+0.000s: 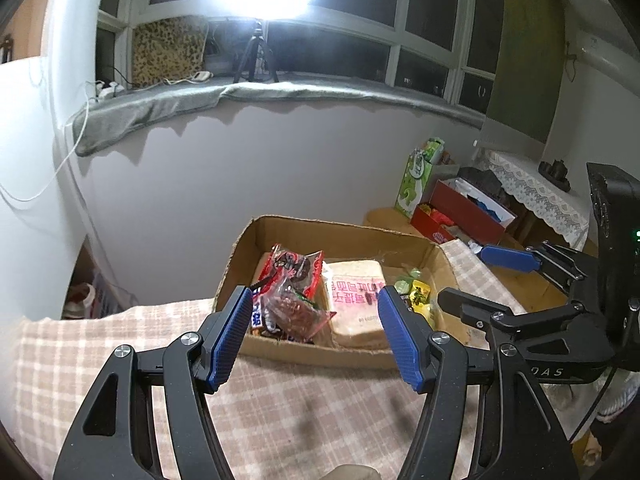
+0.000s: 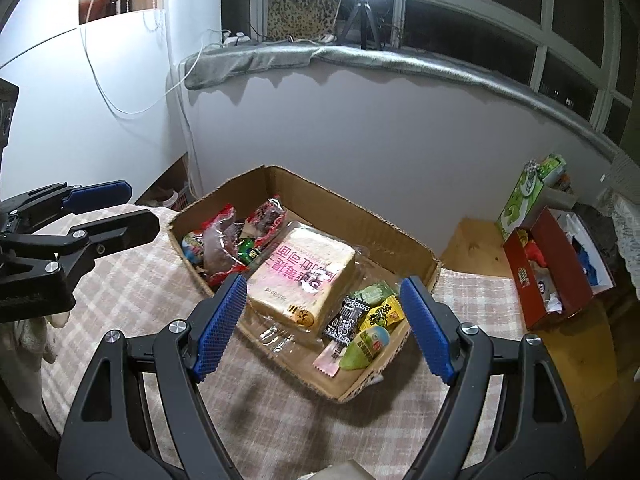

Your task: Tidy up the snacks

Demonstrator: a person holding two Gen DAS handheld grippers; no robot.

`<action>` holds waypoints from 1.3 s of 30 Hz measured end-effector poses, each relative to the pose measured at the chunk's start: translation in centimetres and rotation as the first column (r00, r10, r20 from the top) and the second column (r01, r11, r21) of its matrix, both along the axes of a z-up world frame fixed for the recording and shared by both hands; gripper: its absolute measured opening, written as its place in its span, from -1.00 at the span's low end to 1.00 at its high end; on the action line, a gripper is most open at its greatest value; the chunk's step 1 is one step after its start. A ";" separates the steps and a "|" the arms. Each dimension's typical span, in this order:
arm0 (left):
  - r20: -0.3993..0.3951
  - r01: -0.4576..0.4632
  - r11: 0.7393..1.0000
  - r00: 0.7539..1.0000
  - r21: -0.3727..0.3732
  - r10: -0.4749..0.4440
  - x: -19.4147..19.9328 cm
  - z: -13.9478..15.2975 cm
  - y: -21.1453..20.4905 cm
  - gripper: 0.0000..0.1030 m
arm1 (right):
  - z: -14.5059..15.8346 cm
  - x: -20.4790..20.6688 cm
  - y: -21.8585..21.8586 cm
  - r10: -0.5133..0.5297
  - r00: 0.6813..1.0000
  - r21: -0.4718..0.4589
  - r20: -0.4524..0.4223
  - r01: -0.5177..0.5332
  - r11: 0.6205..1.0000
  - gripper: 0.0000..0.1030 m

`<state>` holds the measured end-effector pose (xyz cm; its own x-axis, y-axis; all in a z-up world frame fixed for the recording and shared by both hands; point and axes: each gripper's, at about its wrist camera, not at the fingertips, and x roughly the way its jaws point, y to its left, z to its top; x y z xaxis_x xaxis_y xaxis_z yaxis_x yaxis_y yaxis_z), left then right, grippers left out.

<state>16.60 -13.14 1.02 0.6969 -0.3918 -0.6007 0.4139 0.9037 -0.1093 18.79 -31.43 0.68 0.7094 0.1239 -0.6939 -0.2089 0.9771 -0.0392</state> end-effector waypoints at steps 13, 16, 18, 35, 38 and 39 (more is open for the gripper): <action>0.090 -0.059 0.998 0.994 -0.020 0.061 -5.1 0.9 1.8 0.49 | 2.8 -6.2 0.6 -0.099 0.984 0.008 0.149 0.099 0.995 0.94; 0.093 -0.082 0.996 0.992 -0.043 0.085 -6.3 0.6 2.5 0.52 | 3.2 -7.3 0.6 -0.121 0.980 0.025 0.159 0.119 0.993 0.95; 0.091 -0.096 0.993 0.991 -0.065 0.102 -7.1 0.5 3.0 0.52 | 3.4 -7.9 0.7 -0.130 0.979 0.037 0.159 0.126 0.991 0.96; 0.073 -0.175 0.982 0.981 -0.075 0.180 -9.7 -0.2 4.6 0.52 | 3.3 -10.9 1.7 -0.154 0.972 0.050 0.175 0.148 0.988 1.00; 0.073 -0.177 0.981 0.980 -0.078 0.183 -9.8 0.0 4.6 0.52 | 3.3 -11.0 1.8 -0.155 0.972 0.049 0.178 0.148 0.988 1.00; 0.070 -0.177 0.981 0.981 -0.081 0.183 -9.8 0.0 4.6 0.52 | 3.4 -11.0 1.8 -0.154 0.971 0.050 0.181 0.147 0.988 1.00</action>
